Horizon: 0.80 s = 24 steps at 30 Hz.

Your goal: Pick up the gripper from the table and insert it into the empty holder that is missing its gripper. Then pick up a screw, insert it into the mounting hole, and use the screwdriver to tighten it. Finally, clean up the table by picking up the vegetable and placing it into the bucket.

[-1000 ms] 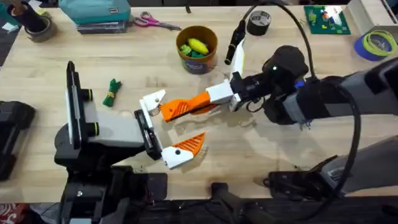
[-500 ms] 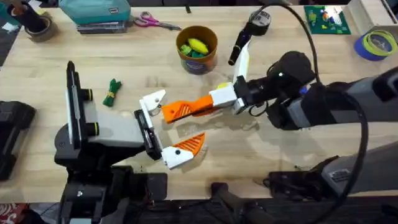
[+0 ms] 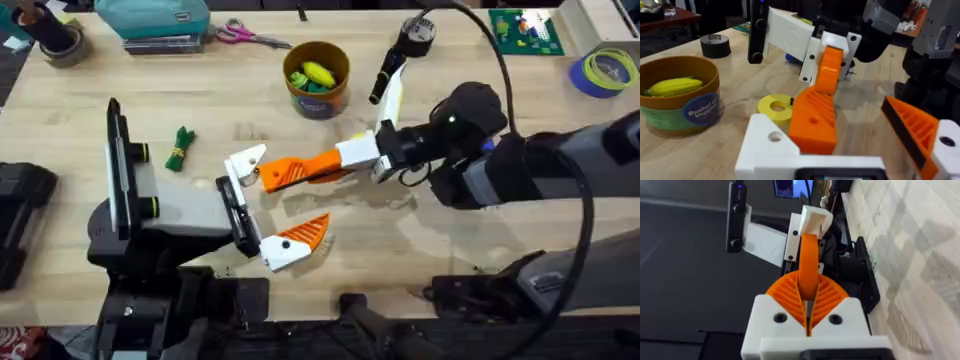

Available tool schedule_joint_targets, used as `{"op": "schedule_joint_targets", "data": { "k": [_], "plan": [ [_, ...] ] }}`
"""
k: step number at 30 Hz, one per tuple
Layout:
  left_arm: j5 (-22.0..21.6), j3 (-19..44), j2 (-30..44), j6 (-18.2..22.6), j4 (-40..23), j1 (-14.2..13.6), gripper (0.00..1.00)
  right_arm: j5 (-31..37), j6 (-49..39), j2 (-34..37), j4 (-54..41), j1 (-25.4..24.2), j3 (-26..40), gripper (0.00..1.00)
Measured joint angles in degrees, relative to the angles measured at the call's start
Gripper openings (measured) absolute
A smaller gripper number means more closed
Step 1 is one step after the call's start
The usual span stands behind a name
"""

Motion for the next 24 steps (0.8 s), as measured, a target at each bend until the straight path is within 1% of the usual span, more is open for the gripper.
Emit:
{"op": "schedule_joint_targets", "data": {
  "k": [24],
  "plan": [
    [0.0, 0.0, 0.0, 0.0, 0.0, 0.0, 0.985, 0.9, 0.0, 0.0, -2.1, 0.0, 0.0, 0.009]
  ]
}}
